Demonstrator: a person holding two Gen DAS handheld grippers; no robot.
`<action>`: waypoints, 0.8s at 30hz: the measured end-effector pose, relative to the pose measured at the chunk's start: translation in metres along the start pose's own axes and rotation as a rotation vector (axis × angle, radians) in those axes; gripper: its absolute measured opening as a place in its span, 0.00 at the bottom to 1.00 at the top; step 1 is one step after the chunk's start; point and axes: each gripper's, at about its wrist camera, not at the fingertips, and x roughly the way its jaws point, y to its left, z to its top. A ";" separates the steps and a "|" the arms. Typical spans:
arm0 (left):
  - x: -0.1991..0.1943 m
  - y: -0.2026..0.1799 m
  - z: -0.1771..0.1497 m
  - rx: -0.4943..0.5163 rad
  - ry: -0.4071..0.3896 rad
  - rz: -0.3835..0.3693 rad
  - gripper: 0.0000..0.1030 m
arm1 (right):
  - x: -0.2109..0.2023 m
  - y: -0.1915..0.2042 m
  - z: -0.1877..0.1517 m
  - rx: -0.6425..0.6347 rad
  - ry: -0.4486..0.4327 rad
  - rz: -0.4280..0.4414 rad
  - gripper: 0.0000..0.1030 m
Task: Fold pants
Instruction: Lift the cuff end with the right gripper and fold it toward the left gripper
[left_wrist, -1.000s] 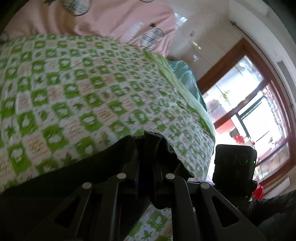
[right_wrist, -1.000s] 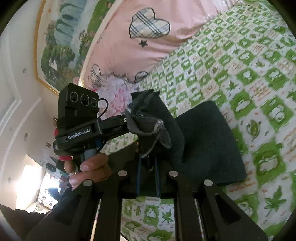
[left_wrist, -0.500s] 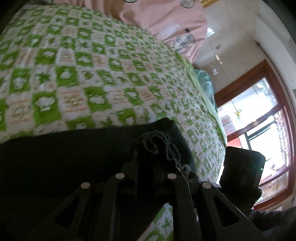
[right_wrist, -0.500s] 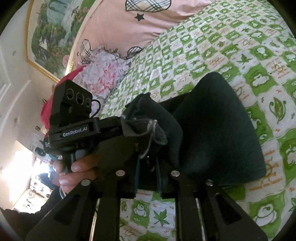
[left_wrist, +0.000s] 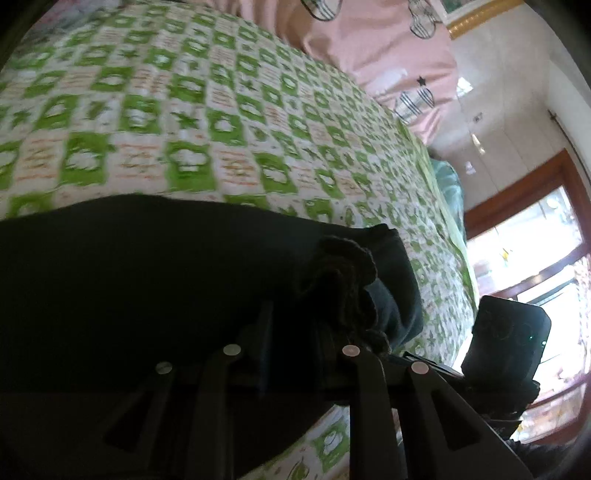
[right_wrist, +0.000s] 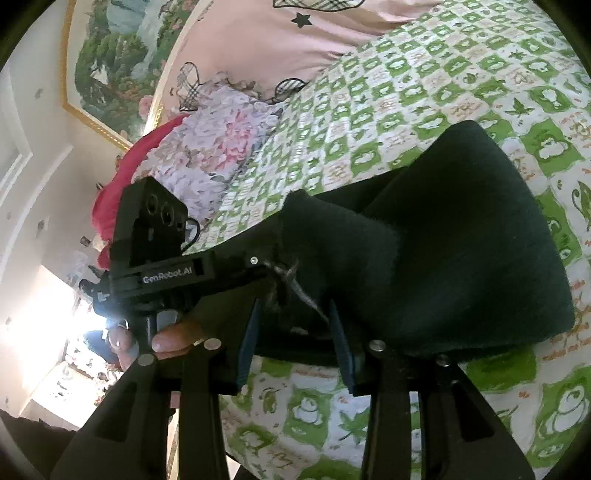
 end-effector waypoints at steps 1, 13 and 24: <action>-0.004 0.000 -0.002 -0.007 -0.012 0.018 0.24 | 0.000 0.002 0.000 -0.003 0.002 0.005 0.39; -0.072 0.017 -0.044 -0.159 -0.194 0.169 0.36 | -0.004 0.028 -0.009 -0.072 0.011 0.051 0.39; -0.112 0.045 -0.083 -0.325 -0.278 0.254 0.46 | 0.010 0.041 -0.021 -0.104 0.055 0.079 0.39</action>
